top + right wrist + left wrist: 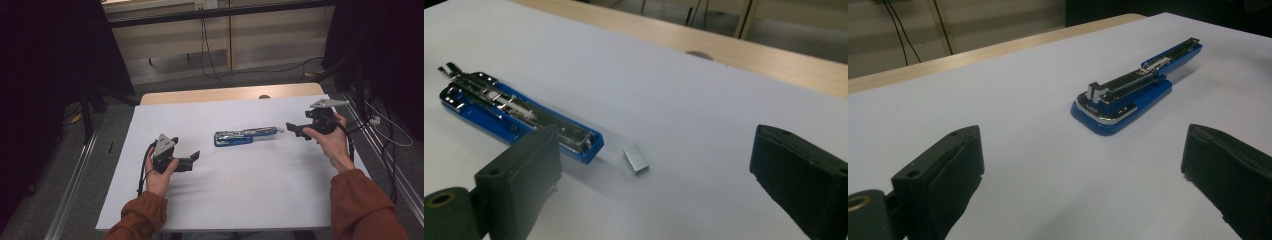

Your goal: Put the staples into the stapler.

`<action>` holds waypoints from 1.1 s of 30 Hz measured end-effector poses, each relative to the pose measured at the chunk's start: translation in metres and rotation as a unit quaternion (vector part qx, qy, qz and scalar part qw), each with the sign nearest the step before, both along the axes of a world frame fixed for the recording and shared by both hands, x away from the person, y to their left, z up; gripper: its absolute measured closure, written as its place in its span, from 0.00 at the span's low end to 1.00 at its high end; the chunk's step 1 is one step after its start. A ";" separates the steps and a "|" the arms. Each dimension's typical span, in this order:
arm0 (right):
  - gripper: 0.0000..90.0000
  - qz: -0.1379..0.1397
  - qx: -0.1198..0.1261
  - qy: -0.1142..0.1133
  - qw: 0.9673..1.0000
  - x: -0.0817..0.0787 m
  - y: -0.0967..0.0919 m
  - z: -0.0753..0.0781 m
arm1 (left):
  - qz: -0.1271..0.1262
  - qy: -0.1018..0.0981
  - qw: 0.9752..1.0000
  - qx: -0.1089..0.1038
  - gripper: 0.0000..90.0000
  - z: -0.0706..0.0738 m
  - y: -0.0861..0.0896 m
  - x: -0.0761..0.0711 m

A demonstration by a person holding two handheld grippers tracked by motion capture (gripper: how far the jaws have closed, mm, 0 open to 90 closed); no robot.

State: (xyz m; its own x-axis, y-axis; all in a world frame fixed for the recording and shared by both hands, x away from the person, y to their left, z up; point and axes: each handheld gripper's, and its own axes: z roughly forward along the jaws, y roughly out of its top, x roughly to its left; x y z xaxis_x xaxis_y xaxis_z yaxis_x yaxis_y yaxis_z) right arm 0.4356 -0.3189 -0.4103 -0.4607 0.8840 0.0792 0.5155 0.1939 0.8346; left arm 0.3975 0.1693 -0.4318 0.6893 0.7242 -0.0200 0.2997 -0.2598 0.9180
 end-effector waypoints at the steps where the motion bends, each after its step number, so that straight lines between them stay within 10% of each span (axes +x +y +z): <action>1: 0.08 0.002 -0.009 0.007 1.000 0.002 -0.001 -0.001 | 0.001 0.000 1.000 0.002 0.04 0.000 0.000 -0.001; 12: 0.22 0.051 -0.065 0.072 0.994 0.025 -0.001 -0.003 | 0.006 0.002 1.000 0.008 0.04 -0.002 0.003 -0.004; 26: 0.37 0.093 -0.132 0.093 0.982 0.048 0.015 -0.012 | 0.001 0.003 1.000 0.012 0.04 -0.004 0.001 -0.003; 33: 0.50 0.128 -0.158 0.138 0.969 0.061 0.019 -0.012 | 0.001 0.003 1.000 0.012 0.04 -0.005 0.001 -0.002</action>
